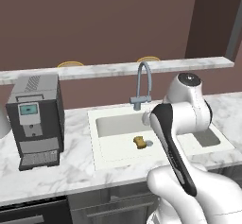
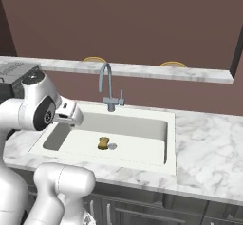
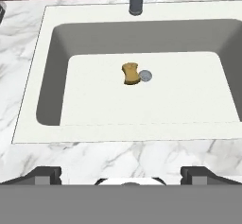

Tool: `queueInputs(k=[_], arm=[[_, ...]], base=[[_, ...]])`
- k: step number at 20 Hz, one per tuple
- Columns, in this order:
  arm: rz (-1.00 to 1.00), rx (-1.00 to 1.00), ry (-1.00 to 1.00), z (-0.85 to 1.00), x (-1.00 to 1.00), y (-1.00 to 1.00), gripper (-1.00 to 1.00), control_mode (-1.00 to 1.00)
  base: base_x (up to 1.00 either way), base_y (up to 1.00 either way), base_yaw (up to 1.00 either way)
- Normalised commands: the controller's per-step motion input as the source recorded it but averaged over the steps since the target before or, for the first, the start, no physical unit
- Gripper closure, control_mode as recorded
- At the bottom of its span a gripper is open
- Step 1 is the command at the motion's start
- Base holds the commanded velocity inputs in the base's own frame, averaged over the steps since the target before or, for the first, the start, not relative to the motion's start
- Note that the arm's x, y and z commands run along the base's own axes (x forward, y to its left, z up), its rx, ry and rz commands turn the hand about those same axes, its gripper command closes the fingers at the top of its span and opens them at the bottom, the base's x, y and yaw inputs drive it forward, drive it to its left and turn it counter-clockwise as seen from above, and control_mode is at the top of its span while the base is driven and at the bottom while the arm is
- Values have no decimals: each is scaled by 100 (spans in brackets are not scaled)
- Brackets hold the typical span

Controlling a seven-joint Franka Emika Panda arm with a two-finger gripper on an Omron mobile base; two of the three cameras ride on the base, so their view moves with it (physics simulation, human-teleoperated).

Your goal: Pick up the sponge and sponge from the sink, and place them back in the cabinet, and close the cabinet doors.

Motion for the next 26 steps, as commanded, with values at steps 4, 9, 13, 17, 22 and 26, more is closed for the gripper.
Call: queueInputs(k=[4, 9, 13, 17, 22, 26], arm=[[0, 2, 0, -46, 24, -2, -100, -100], [1, 2, 0, -47, 15, -8, -100, -100], [1, 1, 0, -45, 17, -6, -100, -100], [1, 0, 0, -43, 16, -3, -100, -100], [0, 0, 0, -34, 19, 0, -100, -100], [0, 0, 0, -25, 24, 0, -100, -100]], base=[[0, 0, 0], [0, 0, 0], [0, 0, 0], [0, 0, 0], [0, 0, 0], [0, 0, 0]])
